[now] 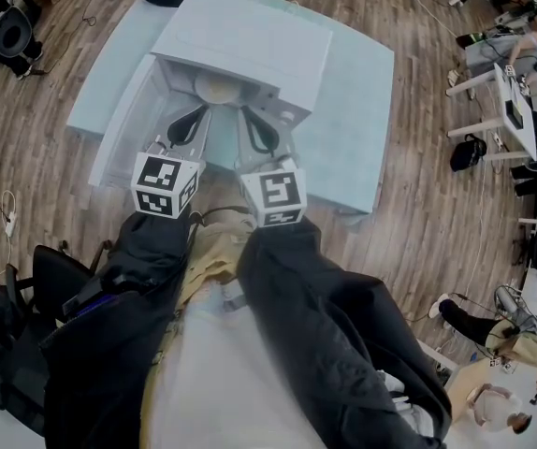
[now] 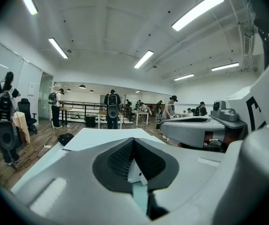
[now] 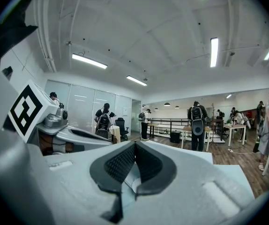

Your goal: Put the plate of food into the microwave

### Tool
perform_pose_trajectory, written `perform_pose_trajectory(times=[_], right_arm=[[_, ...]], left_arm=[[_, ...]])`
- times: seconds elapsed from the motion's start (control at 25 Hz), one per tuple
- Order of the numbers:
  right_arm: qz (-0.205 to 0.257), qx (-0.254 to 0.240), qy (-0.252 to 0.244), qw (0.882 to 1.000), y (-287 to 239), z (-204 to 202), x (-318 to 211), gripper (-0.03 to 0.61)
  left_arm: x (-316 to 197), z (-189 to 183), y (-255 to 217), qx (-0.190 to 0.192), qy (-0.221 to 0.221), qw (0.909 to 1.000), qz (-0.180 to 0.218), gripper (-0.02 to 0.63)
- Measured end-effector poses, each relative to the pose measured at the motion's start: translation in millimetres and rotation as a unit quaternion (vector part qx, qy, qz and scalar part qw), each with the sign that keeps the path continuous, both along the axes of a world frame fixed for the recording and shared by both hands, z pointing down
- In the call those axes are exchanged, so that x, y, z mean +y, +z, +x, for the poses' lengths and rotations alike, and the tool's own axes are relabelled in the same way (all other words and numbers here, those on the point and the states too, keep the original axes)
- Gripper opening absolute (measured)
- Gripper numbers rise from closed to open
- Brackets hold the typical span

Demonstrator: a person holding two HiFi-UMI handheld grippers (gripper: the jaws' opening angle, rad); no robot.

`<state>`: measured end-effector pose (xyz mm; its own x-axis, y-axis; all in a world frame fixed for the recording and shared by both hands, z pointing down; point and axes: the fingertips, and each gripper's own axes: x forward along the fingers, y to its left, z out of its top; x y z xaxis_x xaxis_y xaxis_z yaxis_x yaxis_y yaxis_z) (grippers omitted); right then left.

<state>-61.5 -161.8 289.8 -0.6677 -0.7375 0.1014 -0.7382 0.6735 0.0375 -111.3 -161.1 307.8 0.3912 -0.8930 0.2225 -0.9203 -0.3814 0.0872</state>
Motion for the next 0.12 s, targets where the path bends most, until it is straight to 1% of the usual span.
perform_pose_trajectory(times=[0.12], right_arm=[[-0.002,0.001,-0.001,1.0,1.8,-0.1,-0.1,-0.008]], left_arm=[[-0.5,1.4,1.8,0.0,0.002,1.0,-0.003,-0.005]])
